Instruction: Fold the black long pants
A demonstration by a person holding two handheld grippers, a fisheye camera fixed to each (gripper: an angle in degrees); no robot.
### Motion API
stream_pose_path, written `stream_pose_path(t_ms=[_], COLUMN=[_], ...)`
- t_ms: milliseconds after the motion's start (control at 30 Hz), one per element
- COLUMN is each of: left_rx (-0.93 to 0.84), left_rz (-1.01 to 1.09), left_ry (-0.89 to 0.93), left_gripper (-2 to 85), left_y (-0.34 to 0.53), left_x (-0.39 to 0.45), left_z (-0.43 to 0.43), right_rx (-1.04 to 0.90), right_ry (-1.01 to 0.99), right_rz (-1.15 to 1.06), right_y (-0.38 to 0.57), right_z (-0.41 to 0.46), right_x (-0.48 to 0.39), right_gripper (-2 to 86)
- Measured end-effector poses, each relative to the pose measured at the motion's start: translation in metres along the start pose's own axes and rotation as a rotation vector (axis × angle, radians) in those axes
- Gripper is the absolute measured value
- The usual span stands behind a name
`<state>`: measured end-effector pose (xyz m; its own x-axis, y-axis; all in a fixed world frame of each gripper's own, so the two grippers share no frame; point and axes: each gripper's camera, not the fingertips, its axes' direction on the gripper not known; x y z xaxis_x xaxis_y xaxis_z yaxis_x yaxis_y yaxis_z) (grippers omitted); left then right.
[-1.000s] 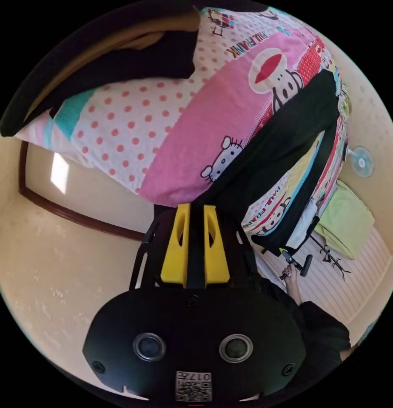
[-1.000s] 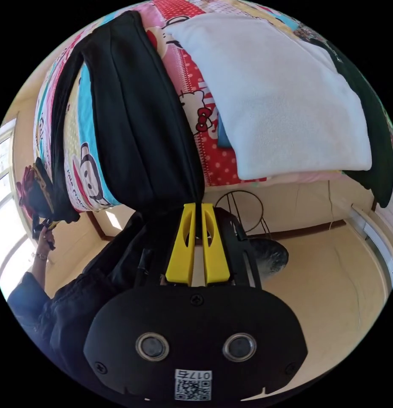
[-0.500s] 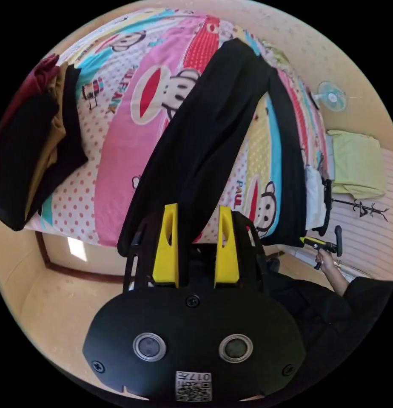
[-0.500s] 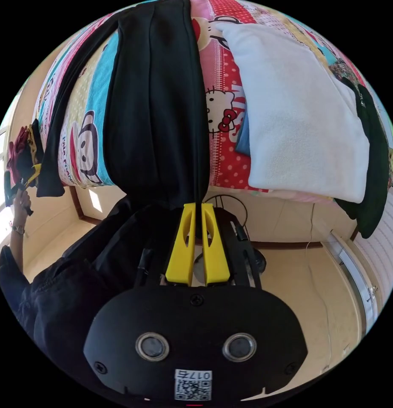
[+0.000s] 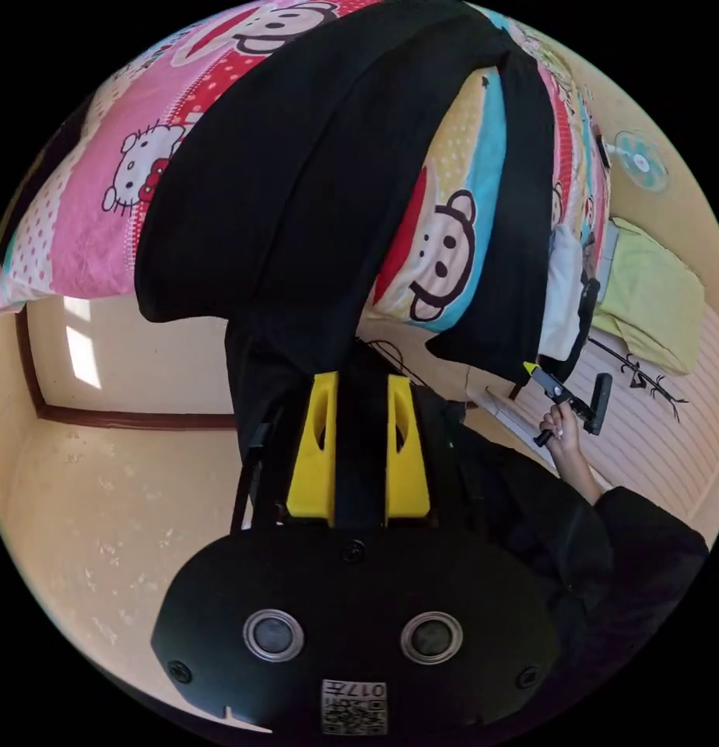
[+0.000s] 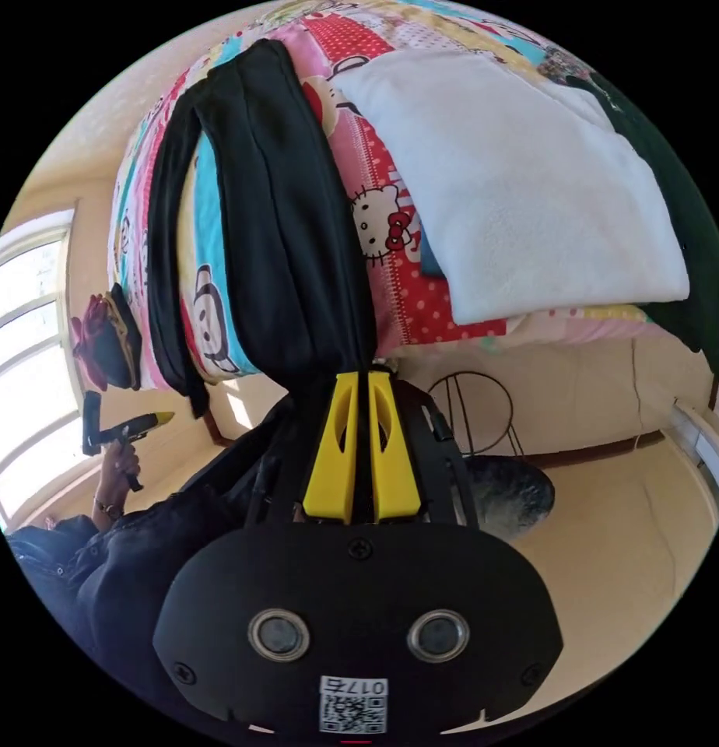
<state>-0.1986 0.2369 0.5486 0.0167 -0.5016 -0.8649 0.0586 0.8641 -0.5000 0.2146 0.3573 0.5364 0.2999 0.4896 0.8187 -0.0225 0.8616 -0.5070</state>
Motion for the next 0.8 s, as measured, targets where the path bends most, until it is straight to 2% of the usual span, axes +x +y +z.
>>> stream_pose_path(t_ms=[67,233,333,433,467,567,633,700,800], left_rx=[0.014,0.031,-0.129,-0.223,-0.201,-0.152,-0.125,-0.111,-0.087], left_rz=[0.124,0.404,0.518,0.541,0.550,0.570,0.569,0.556,0.552], left_ry=[0.053,0.175,0.202,0.133,0.074,0.107,0.102,0.112,0.168], left_gripper=[14.1,16.0,16.4,11.9,7.9,3.3,3.0,2.9,2.6], left_y=[0.006,-0.005,-0.020,-0.016,-0.009,0.011,0.020,0.027,0.037], left_x=[0.044,0.146,0.191,0.202,0.198,0.180,0.168,0.156,0.139], left_z=[-0.017,-0.035,-0.011,0.004,-0.001,-0.022,-0.037,-0.050,-0.074], right_rx=[0.040,0.062,0.023,-0.020,-0.041,-0.170,-0.199,-0.111,0.081], right_ry=[-0.104,-0.208,-0.187,-0.028,0.018,0.020,0.011,0.053,0.011], right_rz=[-0.092,-0.342,-0.518,-0.678,-0.736,-0.863,-0.871,-0.753,-0.565], right_y=[0.025,0.059,0.069,0.086,0.093,0.087,0.054,-0.007,-0.139], right_z=[-0.020,-0.033,-0.024,-0.011,-0.011,-0.020,-0.040,-0.068,-0.100], right_x=[-0.017,-0.078,-0.117,-0.147,-0.152,-0.140,-0.124,-0.106,-0.090], right_gripper=[2.8,2.9,3.1,3.4,3.7,5.0,6.3,8.3,11.5])
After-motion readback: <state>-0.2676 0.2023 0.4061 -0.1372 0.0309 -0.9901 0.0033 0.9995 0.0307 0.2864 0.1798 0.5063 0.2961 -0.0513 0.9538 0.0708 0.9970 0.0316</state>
